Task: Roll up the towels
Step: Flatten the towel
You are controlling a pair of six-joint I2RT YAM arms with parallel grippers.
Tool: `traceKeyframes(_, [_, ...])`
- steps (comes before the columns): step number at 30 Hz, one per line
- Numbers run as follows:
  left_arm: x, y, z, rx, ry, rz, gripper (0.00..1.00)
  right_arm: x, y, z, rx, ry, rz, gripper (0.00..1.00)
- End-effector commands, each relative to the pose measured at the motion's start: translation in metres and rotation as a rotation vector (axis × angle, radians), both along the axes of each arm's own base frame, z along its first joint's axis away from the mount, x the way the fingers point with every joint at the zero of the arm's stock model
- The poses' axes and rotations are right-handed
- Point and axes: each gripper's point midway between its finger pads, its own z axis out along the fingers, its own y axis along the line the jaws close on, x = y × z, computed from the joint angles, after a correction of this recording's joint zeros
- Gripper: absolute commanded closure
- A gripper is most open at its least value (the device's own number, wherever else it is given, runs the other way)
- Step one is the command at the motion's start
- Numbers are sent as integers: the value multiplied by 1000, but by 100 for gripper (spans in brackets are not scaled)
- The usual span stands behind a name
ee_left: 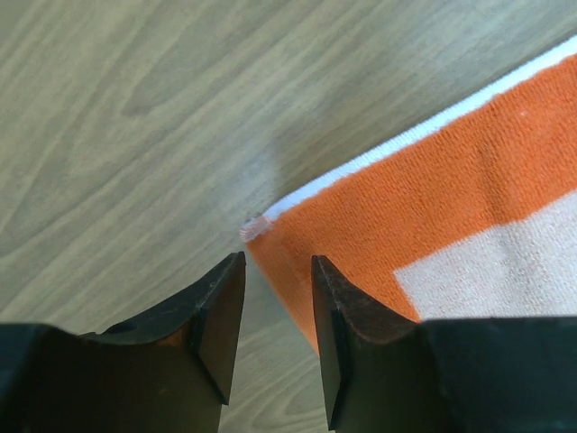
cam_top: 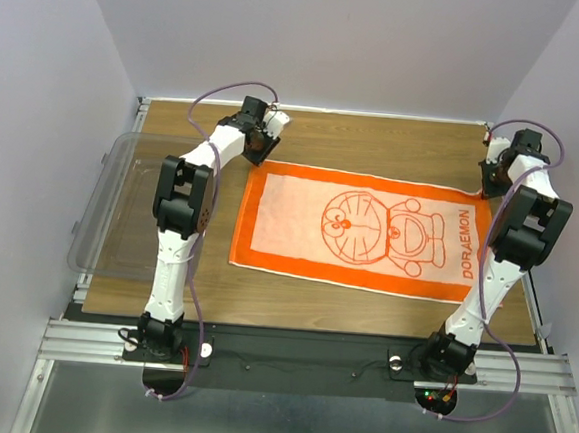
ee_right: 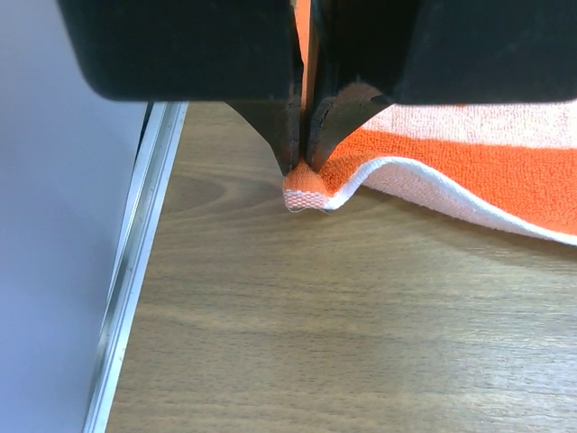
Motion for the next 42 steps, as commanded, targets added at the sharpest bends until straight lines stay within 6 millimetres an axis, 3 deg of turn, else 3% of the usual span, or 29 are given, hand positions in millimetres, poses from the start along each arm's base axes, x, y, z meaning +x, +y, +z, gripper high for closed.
traceKeyframes(1, [28, -1, 39, -4, -135, 15, 54, 14, -4, 12, -8, -58, -3, 99])
traceKeyframes(8, [33, -2, 26, 8, -116, 12, 56, 15, -3, 11, -1, -59, -3, 99])
traceKeyframes(22, [26, 4, 1, -23, -25, 25, 56, 17, -7, 7, -4, -57, -2, 100])
traceKeyframes(25, [27, 7, -4, -35, -11, 35, 62, 19, -8, 4, -2, -53, 0, 99])
traceKeyframes(26, [28, 8, -5, -35, -8, 37, 69, 19, -8, 3, -1, -53, -1, 99])
traceKeyframes(30, [33, 10, -4, -48, -6, 43, 87, 23, -10, 3, 7, -64, -10, 99])
traceKeyframes(33, [41, 9, 8, -63, -33, 47, 100, 28, -11, 6, 13, -79, -15, 99])
traceKeyframes(42, [53, 8, 43, -88, -117, 44, 100, 47, -25, 39, 15, -178, -36, 99])
